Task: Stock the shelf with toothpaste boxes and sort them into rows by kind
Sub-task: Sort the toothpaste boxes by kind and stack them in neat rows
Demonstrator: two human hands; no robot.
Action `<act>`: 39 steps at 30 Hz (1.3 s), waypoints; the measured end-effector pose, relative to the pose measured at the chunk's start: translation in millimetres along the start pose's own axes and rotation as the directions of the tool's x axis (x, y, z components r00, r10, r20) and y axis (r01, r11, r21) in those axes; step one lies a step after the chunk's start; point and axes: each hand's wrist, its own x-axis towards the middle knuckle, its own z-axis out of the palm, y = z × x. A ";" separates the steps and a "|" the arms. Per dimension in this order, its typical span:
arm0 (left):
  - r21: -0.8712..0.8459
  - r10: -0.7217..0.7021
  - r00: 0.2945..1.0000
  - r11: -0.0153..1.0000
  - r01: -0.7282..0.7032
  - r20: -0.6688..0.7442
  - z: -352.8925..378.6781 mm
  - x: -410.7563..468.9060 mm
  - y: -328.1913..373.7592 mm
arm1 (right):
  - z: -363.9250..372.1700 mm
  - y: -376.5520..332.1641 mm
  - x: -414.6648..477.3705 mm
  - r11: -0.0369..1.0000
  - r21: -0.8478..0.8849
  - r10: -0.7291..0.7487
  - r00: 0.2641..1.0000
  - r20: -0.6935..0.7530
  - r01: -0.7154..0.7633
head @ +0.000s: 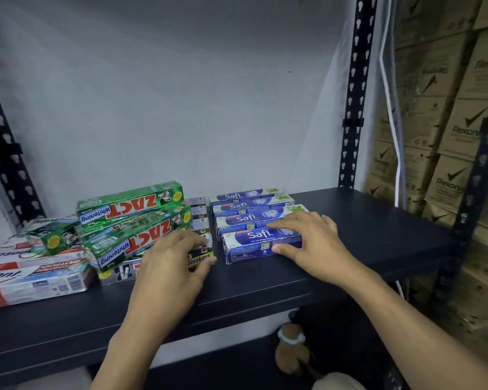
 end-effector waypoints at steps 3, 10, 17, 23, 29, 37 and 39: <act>-0.053 0.032 0.999 0.998 -0.032 0.001 1.0 7.6 9.8 | -1.0 1.5 -3.7 0.997 0.072 0.026 0.997 -0.071 -0.021; -0.022 0.036 0.998 0.999 -0.035 0.045 15.6 21.2 21.4 | -18.7 28.7 -16.8 0.891 0.413 0.295 0.931 -0.213 -0.188; 0.036 0.021 0.998 0.999 -0.023 0.055 20.8 21.6 20.4 | -7.4 34.1 -12.6 0.916 0.336 0.307 0.923 -0.232 -0.220; 0.053 -0.015 0.998 0.999 0.013 0.056 19.4 19.9 24.4 | -6.5 30.6 -14.8 0.928 0.304 0.297 0.920 -0.255 -0.216; -0.001 -0.071 0.997 0.998 0.071 0.034 17.9 15.4 23.9 | -5.9 31.0 -15.5 0.927 0.312 0.293 0.921 -0.257 -0.207; 0.040 -0.060 0.998 0.997 0.059 0.030 21.6 17.1 22.7 | -6.6 29.0 -16.1 0.928 0.312 0.292 0.919 -0.266 -0.205; 0.044 -0.059 0.998 0.997 0.058 0.030 22.4 18.0 22.1 | -6.1 28.9 -16.4 0.928 0.309 0.296 0.916 -0.270 -0.208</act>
